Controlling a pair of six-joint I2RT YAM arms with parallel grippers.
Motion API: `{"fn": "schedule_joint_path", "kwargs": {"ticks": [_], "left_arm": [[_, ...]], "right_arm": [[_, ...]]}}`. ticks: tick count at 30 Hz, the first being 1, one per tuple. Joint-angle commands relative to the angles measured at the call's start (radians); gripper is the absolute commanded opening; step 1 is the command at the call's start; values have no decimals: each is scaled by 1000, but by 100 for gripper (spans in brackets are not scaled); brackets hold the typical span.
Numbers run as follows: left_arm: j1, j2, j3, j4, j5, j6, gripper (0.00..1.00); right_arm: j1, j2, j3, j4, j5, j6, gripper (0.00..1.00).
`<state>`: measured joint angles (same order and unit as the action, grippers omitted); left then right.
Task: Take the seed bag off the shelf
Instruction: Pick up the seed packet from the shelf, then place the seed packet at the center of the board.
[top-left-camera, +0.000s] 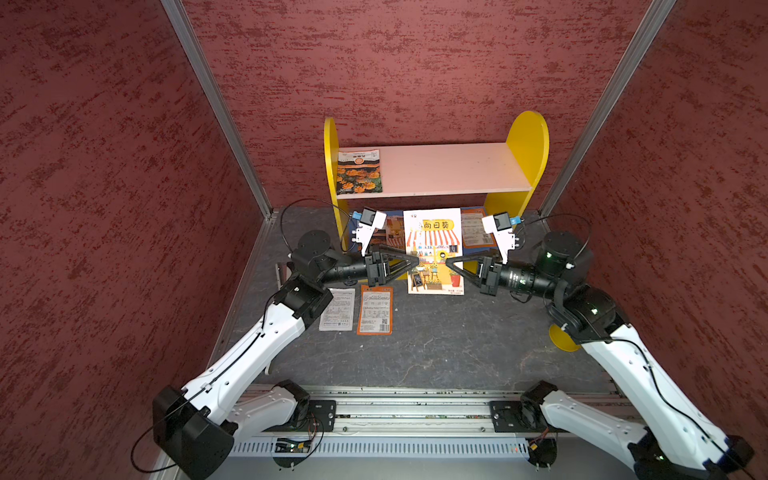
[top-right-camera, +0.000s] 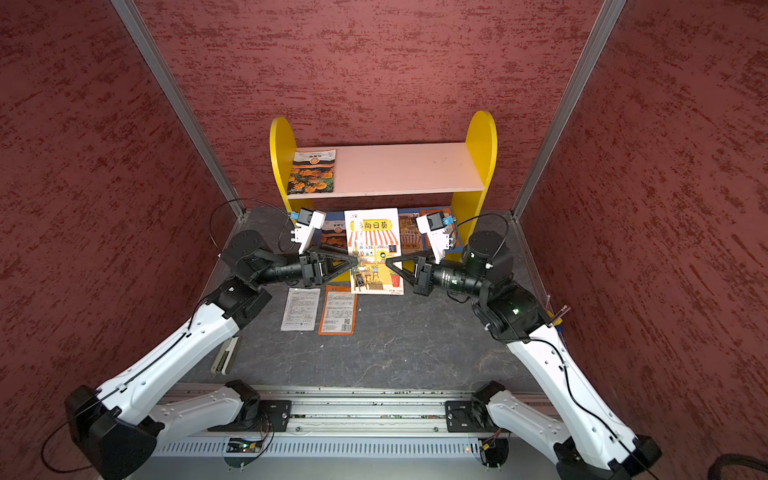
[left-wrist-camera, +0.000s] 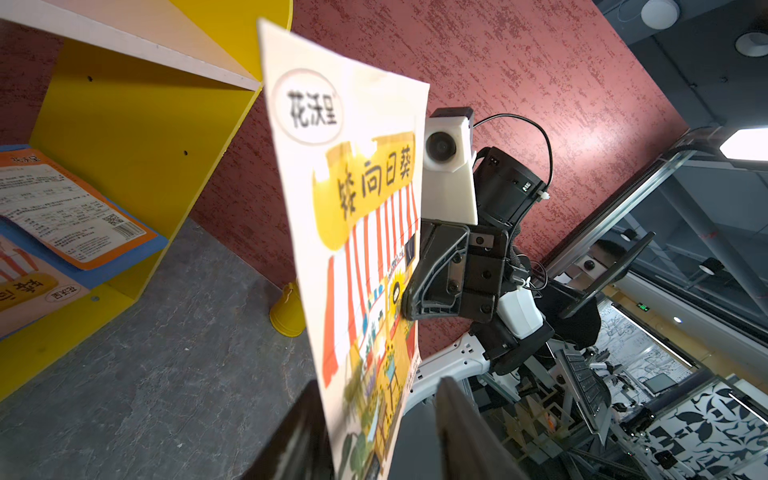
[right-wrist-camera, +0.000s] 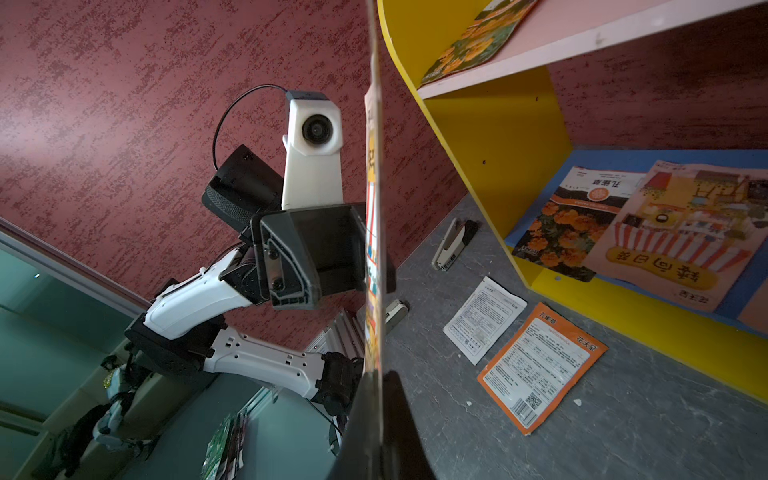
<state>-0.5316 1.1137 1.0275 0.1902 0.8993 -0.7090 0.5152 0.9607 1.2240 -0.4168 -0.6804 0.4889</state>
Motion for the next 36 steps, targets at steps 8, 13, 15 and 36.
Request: {"fn": "schedule_joint_path", "kwargs": {"ticks": [8,13,15,36], "left_arm": [[57,-119,86,-524,-190,230,100],[59,-211,111,-761,-327,311,100],[59,-249,101,-817,-400,312,100],[58,-495,-65,-884,-684,238,100]], "right_arm": [[2,-67,-147,-155,165,29,0],[2,-54,-275,-141,216,72,0],[2,-33,-322,-113,221,94,0],[2,378,-554,406,137,214,0]]}}
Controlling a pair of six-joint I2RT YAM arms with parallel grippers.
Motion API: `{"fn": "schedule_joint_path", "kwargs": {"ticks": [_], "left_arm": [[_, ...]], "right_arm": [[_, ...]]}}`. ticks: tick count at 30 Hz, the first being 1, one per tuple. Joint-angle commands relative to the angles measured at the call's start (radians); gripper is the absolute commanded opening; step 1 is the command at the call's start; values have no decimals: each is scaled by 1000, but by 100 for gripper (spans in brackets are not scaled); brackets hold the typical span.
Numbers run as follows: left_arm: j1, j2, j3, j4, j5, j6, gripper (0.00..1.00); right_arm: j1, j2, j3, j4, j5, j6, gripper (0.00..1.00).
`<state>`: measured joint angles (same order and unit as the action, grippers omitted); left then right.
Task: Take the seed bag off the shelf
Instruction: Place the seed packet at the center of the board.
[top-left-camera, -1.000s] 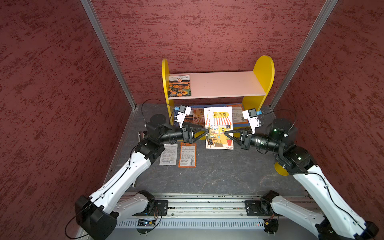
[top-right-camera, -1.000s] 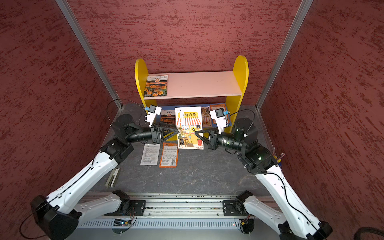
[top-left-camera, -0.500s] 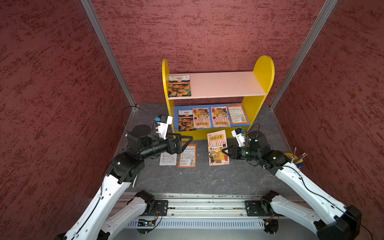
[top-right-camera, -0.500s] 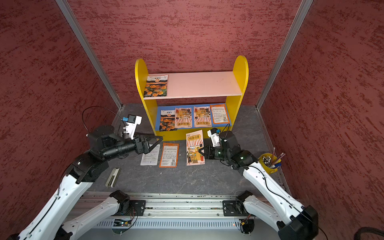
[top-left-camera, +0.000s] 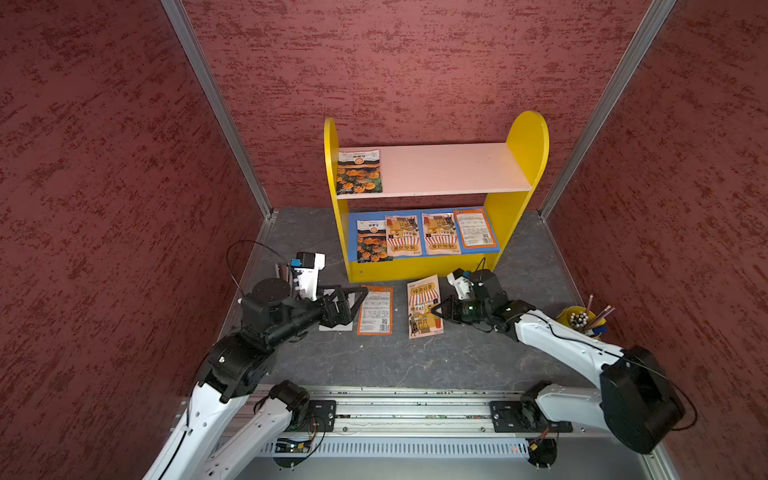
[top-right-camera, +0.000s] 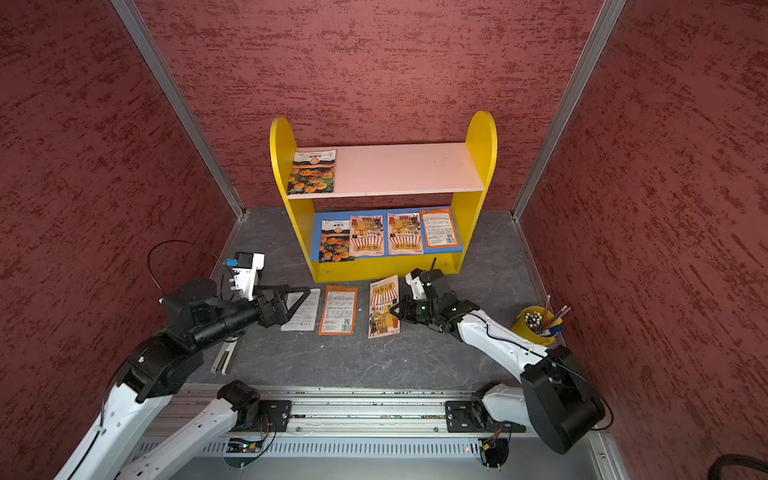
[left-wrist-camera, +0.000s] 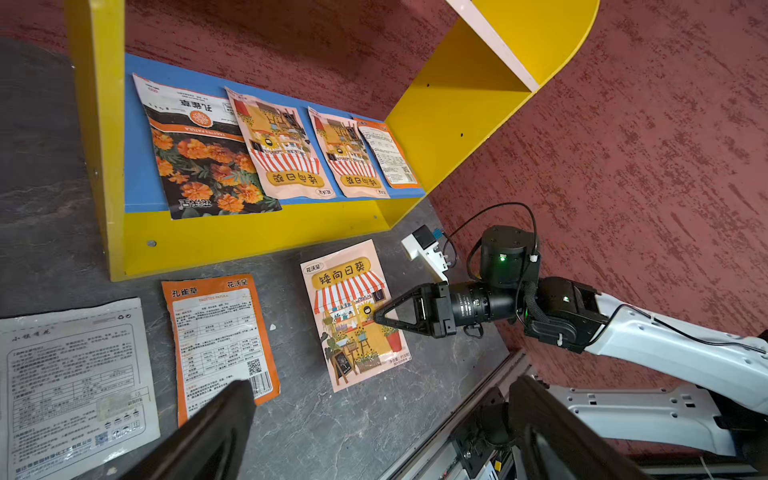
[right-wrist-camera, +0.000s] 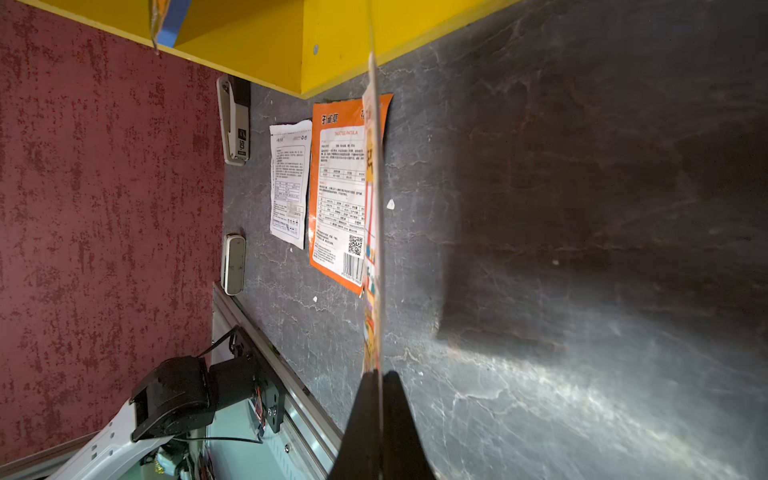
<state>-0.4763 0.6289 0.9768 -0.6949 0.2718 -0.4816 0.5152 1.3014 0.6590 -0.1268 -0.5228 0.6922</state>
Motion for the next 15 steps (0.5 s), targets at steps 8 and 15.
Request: {"fn": "schedule_joint_path", "kwargs": {"ticks": [8,15], "left_arm": [[1,-38,-15,-24,-72,61,100],[1,19,13,-90,-72,60,100]], "right_arm": [[2,227,52,203,-32,13,0],[2,315,89,219,-33,2,0]]}}
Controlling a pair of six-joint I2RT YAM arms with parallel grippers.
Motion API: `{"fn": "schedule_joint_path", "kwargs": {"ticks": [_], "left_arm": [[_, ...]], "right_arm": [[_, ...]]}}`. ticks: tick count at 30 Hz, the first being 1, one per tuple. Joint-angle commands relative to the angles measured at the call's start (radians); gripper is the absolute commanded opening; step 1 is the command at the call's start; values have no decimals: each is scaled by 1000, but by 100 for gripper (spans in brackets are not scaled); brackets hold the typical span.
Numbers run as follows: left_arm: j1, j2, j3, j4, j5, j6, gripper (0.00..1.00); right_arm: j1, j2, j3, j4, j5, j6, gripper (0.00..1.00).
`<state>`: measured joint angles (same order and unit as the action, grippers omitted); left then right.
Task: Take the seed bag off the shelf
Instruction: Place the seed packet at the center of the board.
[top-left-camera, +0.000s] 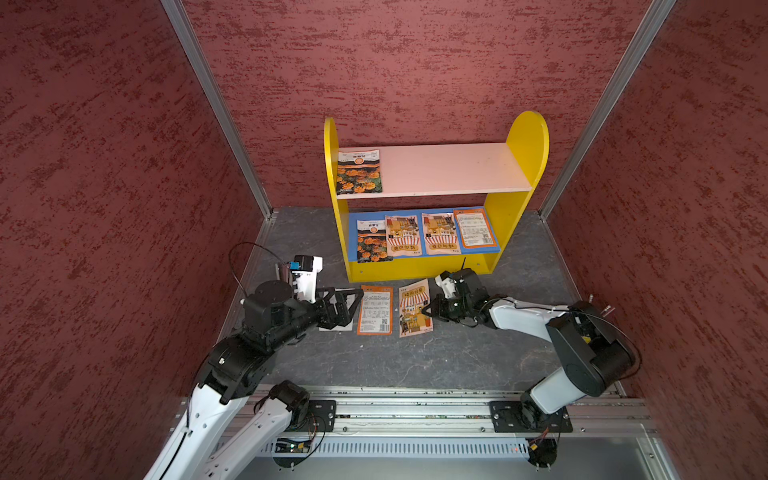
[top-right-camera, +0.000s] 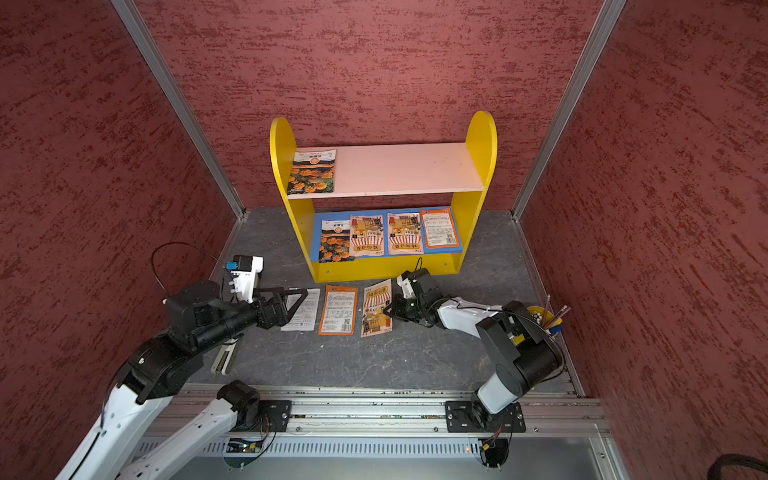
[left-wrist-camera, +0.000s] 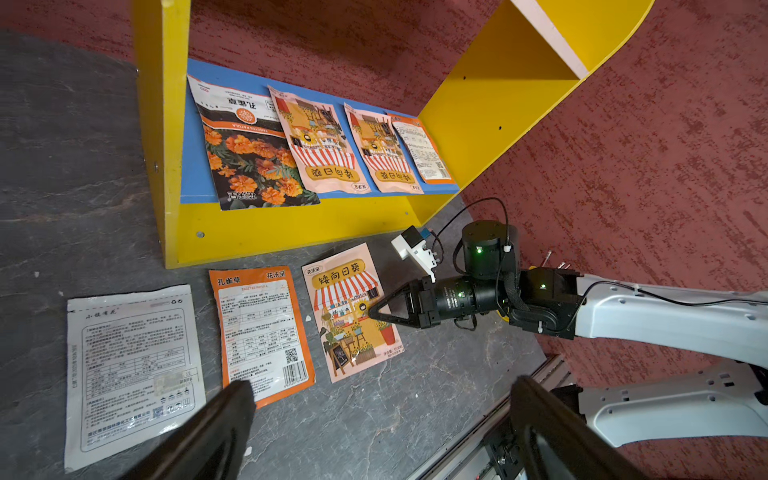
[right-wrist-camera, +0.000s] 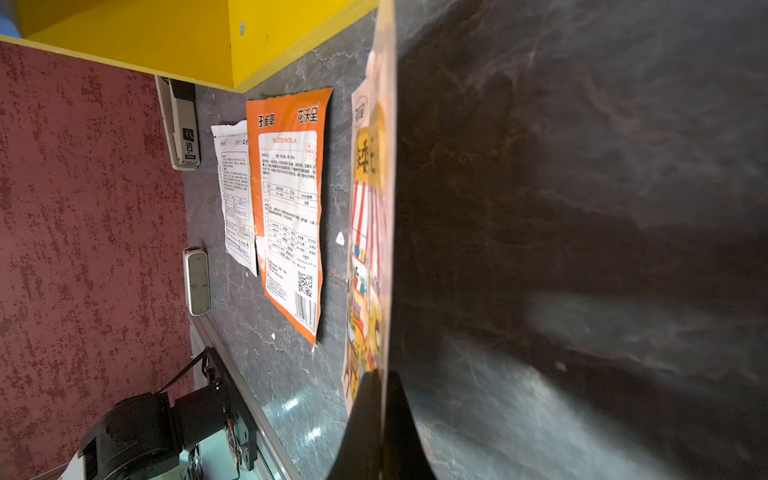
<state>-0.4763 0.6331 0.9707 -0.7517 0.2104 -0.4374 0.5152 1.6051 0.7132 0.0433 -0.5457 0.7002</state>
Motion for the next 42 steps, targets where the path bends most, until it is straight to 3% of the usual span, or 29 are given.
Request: {"fn": "schedule_joint_path", "kwargs": {"ticks": [1,13,18,27,32,35,40,42], "left_arm": [[1,20,16,-29,-3,19,100],[0,35,-2,-8,45,37,100],[1,18,-10,12,78,46,100],[1,39,-18,4,83,28,100],[1,65,9,-27,76,24,100],[1,63,18,-10,85,36,100],[0,110,61,29,125,36,100],[0,140,84,51,131,23,100]], "right_arm": [[2,17,38,48,-5,-9,0],[0,85,109,-44,33,-76,1],[-6,90,107,-75,55,-100,10],[-18,66,108,-183,154,-161,40],[-34,-42,89,-283,265,-213,42],[-33,-159,73,-299,218,-227,46],[-35,-356,30,-157,-112,-148,57],[-30,-416,6,-73,-185,-82,60]]}}
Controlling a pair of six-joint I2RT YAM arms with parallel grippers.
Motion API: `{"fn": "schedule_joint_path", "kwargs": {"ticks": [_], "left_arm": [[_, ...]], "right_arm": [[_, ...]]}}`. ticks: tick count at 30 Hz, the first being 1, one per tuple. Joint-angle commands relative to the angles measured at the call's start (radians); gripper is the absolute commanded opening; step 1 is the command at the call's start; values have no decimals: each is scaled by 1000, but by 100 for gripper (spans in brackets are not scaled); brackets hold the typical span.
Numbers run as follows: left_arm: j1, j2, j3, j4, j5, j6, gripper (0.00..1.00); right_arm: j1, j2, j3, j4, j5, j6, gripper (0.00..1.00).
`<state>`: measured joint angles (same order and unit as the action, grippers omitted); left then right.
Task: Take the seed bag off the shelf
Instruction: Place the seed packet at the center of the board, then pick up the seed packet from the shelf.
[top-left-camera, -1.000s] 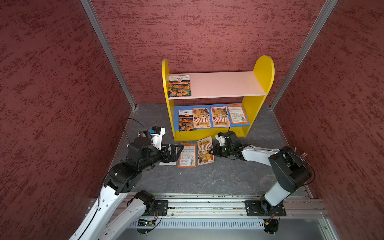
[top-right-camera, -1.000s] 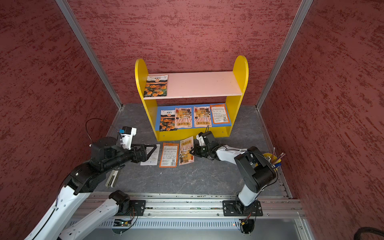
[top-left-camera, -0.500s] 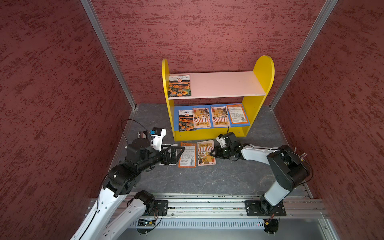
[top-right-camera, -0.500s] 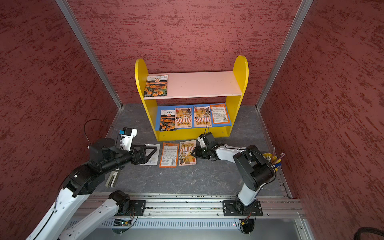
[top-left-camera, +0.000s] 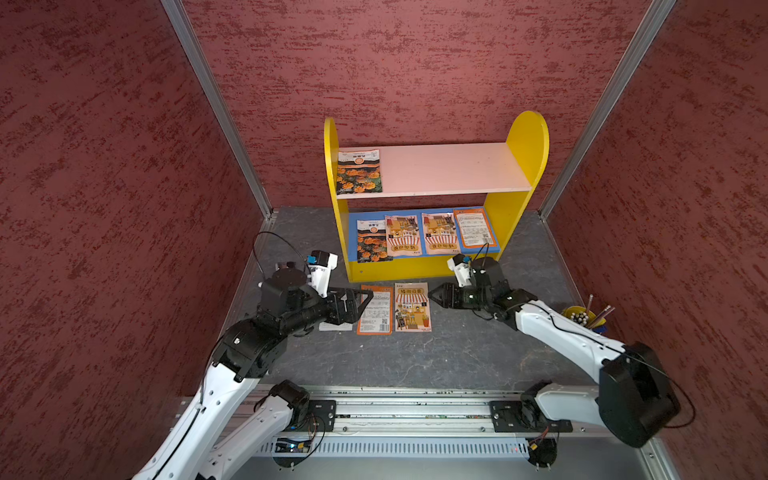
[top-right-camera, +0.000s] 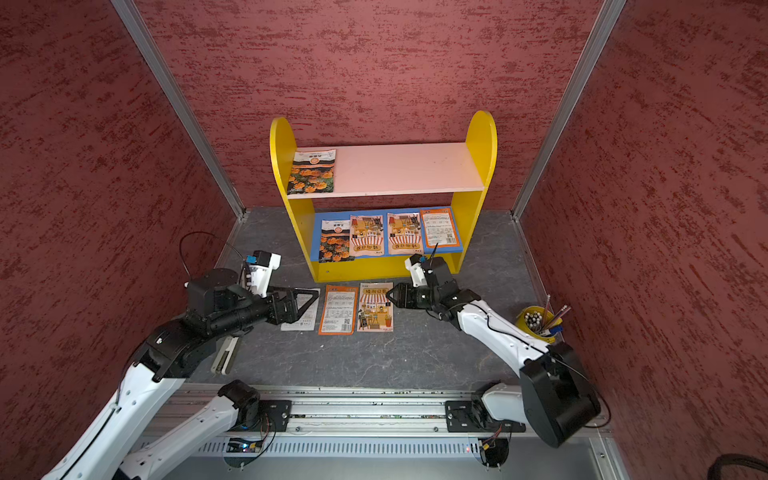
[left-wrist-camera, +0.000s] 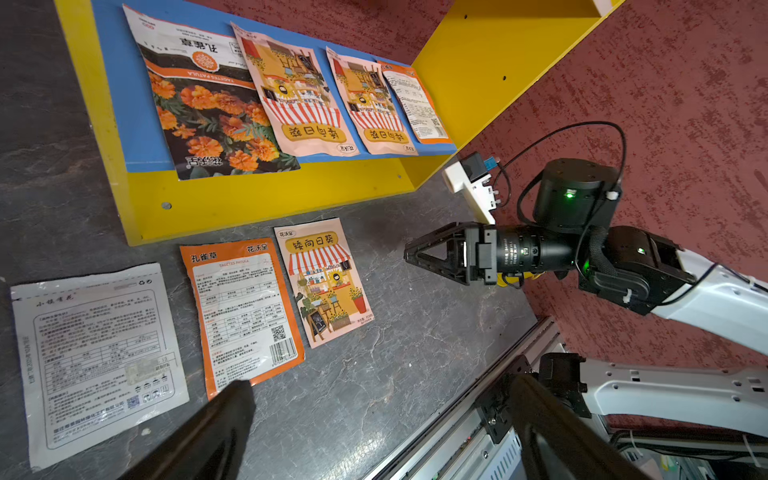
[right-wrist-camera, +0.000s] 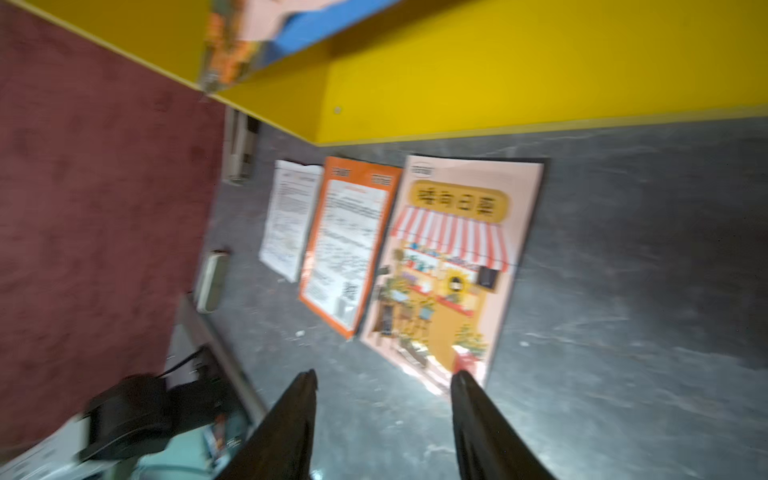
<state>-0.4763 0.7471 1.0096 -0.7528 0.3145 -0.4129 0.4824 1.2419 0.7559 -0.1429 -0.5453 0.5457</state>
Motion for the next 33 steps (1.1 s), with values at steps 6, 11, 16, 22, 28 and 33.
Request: {"fn": "schedule_joint_path", "kwargs": {"ticks": [6,11,16,22,28,33], "left_arm": [[-46,185,234,62,21,10,100],[-170,397,548,-24,-139,75,100],[-238,604,870,-109,-282,130,100],[-275,802,1153,-179,-512,218,100],[-275,995,1399,-229,-787,299,100],[-264,1094,1498,-238,-921,323,100]], "right_arm": [[11,-192,-21,120,-216,123,86],[15,-252,6,64,-207,105,98],[16,-293,16,20,-180,84,98],[16,-326,28,-15,-134,69,99],[16,-344,52,-55,-99,51,98],[16,-364,59,-82,-74,43,98]]}}
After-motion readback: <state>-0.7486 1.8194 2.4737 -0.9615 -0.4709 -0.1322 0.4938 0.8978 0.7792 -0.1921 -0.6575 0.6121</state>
